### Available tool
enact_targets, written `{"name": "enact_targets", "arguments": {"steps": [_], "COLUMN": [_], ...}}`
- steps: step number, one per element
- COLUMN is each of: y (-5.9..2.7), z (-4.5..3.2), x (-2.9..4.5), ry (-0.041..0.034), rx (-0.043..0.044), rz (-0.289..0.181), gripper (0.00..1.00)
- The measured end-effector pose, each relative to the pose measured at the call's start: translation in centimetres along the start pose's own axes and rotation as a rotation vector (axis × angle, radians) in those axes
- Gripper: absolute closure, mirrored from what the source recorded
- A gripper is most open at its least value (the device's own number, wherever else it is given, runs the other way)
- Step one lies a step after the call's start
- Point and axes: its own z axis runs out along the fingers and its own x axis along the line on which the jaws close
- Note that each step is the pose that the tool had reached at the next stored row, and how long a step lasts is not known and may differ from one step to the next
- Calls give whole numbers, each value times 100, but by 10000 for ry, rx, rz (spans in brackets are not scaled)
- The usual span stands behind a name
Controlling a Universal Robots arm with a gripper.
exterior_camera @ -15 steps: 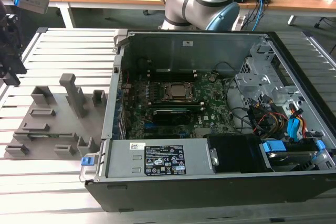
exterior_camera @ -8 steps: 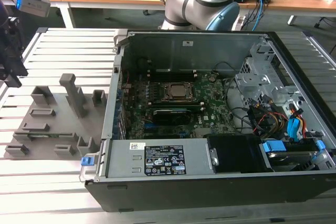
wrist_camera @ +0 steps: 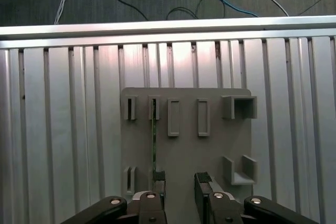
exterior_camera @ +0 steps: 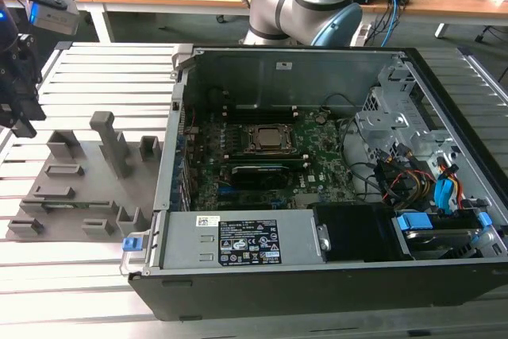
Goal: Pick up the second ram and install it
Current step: 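Pick up the second ram and move it above second insertion slot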
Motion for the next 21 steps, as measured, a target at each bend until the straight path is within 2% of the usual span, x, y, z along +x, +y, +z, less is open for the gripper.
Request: {"name": "enact_targets", "arguments": {"steps": [15, 21], "y": [-7, -11], "z": [155, 251], "x": [4, 6], "ry": [0, -1], "rx": [0, 1], "rz": [0, 0], "gripper": [64, 64]}}
